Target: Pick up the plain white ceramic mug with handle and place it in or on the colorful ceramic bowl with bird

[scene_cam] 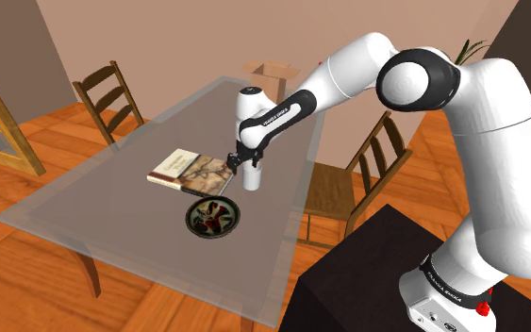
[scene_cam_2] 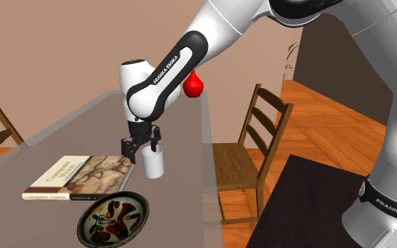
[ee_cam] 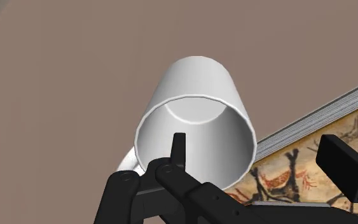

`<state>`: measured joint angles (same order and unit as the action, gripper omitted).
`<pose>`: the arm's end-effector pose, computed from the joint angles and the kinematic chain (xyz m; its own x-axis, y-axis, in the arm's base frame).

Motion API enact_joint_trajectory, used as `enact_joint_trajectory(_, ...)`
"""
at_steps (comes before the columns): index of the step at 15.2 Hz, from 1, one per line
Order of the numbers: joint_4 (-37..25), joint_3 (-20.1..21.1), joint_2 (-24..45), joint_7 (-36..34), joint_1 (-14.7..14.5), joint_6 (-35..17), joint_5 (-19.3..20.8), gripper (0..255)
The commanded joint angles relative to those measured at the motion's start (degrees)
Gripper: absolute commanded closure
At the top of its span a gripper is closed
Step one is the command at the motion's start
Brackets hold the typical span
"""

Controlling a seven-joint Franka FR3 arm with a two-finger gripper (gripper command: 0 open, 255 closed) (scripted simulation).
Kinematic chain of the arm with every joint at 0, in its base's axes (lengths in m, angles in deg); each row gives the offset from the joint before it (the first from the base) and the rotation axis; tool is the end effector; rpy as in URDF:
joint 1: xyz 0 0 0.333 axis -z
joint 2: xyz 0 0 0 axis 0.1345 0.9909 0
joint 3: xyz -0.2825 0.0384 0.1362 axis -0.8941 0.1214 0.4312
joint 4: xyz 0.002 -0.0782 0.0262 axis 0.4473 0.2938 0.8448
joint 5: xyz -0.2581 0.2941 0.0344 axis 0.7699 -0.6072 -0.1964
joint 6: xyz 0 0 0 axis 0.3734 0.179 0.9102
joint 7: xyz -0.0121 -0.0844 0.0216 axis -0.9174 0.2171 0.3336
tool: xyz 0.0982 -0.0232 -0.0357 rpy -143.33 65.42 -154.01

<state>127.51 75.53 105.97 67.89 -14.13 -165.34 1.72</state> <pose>0.6734 0.1406 0.1912 0.9957 -0.0561 0.0740 -0.0584 -0.9979 0.0287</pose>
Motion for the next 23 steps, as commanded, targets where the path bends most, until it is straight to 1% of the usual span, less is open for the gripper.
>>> enact_joint_trajectory(1, -0.6, -0.2, 1.4, 0.0, 0.0, -0.8, 0.2, 0)
enact_joint_trajectory(3, -1.2, -0.4, 3.0, -0.1, -0.1, -1.8, 0.3, 0)
enact_joint_trajectory(11, -1.2, -0.4, 3.0, -0.1, -0.1, -1.8, 0.3, 0)
enact_joint_trajectory(12, -1.2, -0.4, 3.0, -0.1, -0.1, -1.8, 0.3, 255)
enact_joint_trajectory(21, -1.2, -0.4, 3.0, -0.1, -0.1, -1.8, 0.3, 255)
enact_joint_trajectory(23, -0.9, -0.2, 1.8, 0.0, 0.0, -1.0, 0.2, 255)
